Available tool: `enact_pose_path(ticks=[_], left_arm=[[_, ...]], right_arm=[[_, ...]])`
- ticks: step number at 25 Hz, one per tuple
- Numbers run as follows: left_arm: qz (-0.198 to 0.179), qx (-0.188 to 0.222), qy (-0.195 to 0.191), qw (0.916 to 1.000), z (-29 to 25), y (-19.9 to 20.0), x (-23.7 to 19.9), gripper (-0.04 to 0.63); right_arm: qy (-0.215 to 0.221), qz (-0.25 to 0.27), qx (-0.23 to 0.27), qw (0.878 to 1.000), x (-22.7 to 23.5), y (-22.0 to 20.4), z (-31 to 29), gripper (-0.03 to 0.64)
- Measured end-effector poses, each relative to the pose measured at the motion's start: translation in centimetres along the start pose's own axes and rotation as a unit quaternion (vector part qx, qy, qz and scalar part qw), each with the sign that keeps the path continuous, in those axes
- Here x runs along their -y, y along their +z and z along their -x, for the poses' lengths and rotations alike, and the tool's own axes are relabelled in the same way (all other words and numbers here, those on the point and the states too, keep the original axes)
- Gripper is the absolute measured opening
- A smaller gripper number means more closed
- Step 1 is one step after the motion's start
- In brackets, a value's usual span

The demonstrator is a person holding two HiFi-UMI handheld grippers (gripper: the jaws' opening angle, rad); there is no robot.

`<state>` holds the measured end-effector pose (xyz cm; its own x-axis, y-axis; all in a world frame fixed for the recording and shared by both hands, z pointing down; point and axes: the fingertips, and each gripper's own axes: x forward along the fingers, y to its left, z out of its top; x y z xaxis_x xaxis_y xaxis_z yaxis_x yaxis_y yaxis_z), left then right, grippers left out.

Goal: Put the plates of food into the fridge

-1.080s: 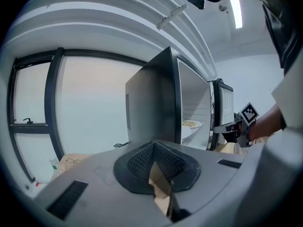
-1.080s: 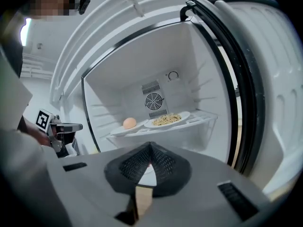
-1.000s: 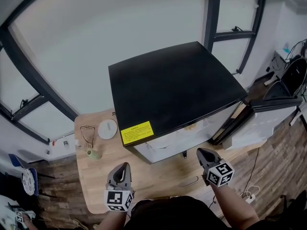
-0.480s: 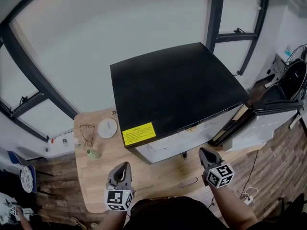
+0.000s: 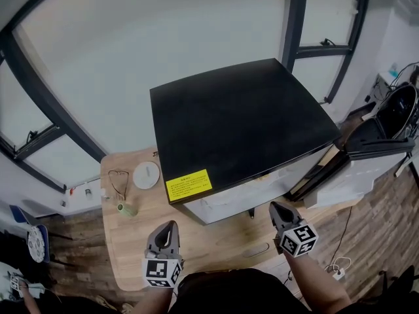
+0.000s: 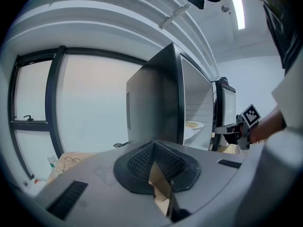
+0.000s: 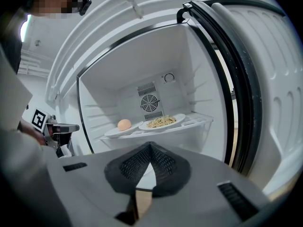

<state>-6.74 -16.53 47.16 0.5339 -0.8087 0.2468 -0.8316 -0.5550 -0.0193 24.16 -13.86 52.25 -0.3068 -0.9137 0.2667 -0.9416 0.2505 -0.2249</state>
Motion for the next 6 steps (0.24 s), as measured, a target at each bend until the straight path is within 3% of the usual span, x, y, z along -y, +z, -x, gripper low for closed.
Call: enact_pose_path(ticks=[6], left_arm=[[0.0, -0.001, -0.002, 1.0, -0.37, 0.04, 0.45, 0.003]], right_arm=[[-0.002, -0.001, -0.003, 1.0, 0.43, -0.37, 0.15, 0.02]])
